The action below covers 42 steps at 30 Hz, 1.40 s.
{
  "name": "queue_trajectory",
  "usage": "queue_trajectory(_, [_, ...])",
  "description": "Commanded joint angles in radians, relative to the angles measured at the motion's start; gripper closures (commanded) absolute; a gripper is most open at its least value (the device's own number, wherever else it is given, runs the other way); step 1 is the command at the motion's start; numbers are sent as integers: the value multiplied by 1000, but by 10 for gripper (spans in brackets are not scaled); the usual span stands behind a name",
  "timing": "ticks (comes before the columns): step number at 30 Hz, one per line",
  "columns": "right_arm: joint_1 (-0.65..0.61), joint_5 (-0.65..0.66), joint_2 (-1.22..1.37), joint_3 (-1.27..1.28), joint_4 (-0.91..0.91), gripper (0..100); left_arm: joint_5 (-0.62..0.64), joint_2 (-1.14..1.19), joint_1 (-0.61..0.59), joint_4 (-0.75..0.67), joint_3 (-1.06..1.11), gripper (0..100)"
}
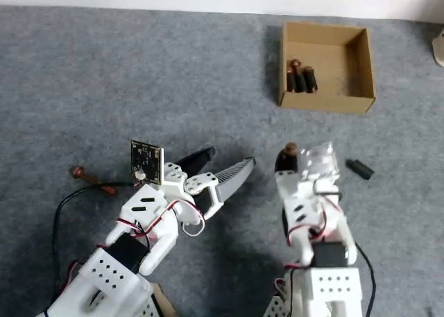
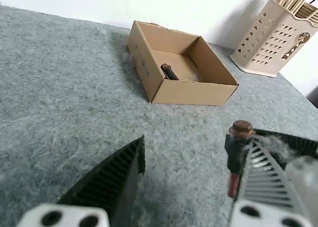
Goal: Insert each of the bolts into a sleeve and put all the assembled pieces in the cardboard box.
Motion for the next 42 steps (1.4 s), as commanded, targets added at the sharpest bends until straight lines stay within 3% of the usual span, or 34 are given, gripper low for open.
queue_trajectory(1, [48,-23,180,-214,-21,994,-2,-13,5,5,-74,702])
queue_trajectory(19, [219,-20,1020,-938,-22,994,0,-13,5,5,-74,702])
queue_trajectory(28, [243,-18,1376,-1259,-15,994,-2,-12,5,6,-73,702])
queue_trajectory(37, [249,-26,1745,-1774,220,994,-2,-2,5,6,-71,702])
queue_trajectory(42, [251,-26,1960,-2112,344,994,-3,156,5,-11,-96,702])
